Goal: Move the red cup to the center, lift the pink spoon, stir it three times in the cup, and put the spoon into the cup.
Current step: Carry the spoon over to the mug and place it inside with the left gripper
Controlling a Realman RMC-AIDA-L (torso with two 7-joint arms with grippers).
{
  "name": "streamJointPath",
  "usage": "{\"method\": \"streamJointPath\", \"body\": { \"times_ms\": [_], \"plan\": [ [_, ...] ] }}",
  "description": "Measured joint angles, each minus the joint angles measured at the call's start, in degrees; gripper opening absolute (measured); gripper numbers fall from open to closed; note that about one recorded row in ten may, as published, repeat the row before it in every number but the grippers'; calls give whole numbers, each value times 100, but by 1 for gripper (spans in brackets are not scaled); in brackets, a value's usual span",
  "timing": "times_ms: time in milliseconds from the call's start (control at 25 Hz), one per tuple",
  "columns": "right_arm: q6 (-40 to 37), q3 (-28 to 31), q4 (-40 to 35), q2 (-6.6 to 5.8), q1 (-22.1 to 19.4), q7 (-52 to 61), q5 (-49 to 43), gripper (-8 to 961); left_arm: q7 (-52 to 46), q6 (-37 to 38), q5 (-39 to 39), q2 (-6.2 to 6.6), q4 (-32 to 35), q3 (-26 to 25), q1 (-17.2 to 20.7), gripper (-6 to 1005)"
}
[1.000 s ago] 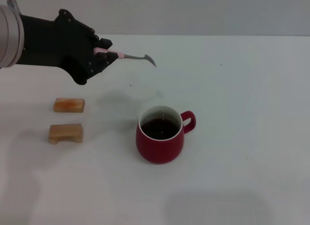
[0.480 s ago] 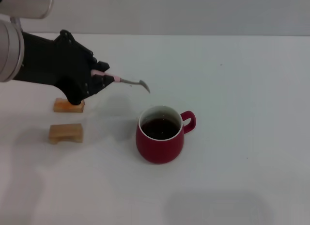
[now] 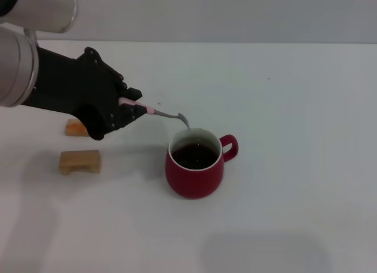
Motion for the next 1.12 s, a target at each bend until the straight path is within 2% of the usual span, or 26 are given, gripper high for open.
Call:
{"method": "streamJointPath", "body": {
  "times_ms": [600,1120],
  "plan": [
    [-18,-49,-9,-5,11,-1,0,690,10,-1,23,-12,-67,173,40,176],
    [-38,-63,-8,2,-13,0,-32,691,57,229,54,8,-418,345,85,177]
  ]
}}
